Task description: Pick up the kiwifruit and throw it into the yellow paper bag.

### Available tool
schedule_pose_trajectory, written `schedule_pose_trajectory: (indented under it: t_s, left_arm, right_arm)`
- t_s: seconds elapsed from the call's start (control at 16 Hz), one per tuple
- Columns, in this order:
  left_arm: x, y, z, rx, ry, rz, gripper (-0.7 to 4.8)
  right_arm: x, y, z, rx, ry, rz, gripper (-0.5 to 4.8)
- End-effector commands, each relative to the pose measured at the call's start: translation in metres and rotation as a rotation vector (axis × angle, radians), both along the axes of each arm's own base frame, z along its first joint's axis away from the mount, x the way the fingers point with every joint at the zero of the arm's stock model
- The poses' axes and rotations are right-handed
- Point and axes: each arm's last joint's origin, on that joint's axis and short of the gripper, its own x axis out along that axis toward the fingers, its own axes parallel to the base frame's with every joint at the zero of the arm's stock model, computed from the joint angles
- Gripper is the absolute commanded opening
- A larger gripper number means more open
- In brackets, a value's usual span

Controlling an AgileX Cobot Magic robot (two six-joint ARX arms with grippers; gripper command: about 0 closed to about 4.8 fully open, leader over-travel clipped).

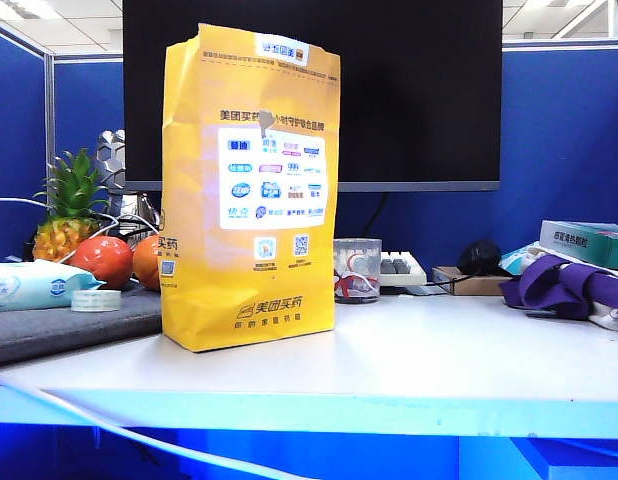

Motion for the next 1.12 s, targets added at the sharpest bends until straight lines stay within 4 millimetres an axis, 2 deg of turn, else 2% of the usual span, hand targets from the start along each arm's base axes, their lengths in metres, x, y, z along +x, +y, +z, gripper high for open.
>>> schedule_pose_trajectory:
  t_s: [0.06,0.12,0.25,0.31,0.37,0.5,0.62,0.69,0.75,0.87,1.0,1.06,1.12]
  left_arm:
    - [0.001,-0.001,0.002,-0.012,-0.010,0.003,4.79]
    - [0.001,-0.001,0.002,-0.011,-0.011,0.002,4.79]
    - [0.001,-0.001,0.002,-0.003,-0.015,0.001,4.79]
    - [0.001,-0.001,0.002,0.045,-0.043,-0.012,4.79]
    - [0.000,0.001,0.002,0.105,-0.083,-0.030,4.79]
    - [-0.012,0.016,0.011,0.077,-0.157,-0.055,4.79]
    - [-0.037,0.043,0.025,-0.100,-0.233,-0.142,4.79]
    - [-0.057,0.064,0.033,-0.235,-0.295,-0.239,4.79]
    - [-0.069,0.079,0.035,-0.282,-0.342,-0.245,4.79]
    - [-0.080,0.099,0.027,-0.294,-0.354,-0.113,4.79]
    - [-0.076,0.097,0.006,-0.255,-0.284,-0.046,4.79]
    - [-0.067,0.085,-0.022,-0.241,-0.197,-0.055,4.79]
    - [-0.062,0.078,-0.034,-0.228,-0.156,-0.057,4.79]
  right_arm:
    - [0.016,0.008,-0.009,0.028,0.014,-0.010,3.86]
    - [0.020,0.010,-0.013,0.030,0.011,-0.009,4.79]
    - [0.022,0.011,-0.010,0.049,-0.028,-0.008,4.79]
    - [0.021,0.007,-0.002,0.082,-0.060,-0.023,4.79]
    - [0.019,-0.001,0.009,0.115,-0.087,-0.044,4.79]
    - [-0.004,-0.025,0.043,0.159,-0.197,-0.074,4.79]
    - [-0.038,-0.055,0.077,0.199,-0.304,-0.049,4.79]
    - [-0.066,-0.074,0.095,0.202,-0.365,-0.069,4.79]
    - [-0.086,-0.084,0.104,0.184,-0.421,-0.087,4.79]
    - [-0.138,-0.100,0.117,0.096,-0.549,-0.166,4.79]
    - [-0.177,-0.112,0.118,0.004,-0.591,-0.285,4.79]
    - [-0.213,-0.122,0.109,-0.016,-0.599,-0.345,4.79]
    - [-0.224,-0.126,0.099,-0.021,-0.604,-0.376,4.79]
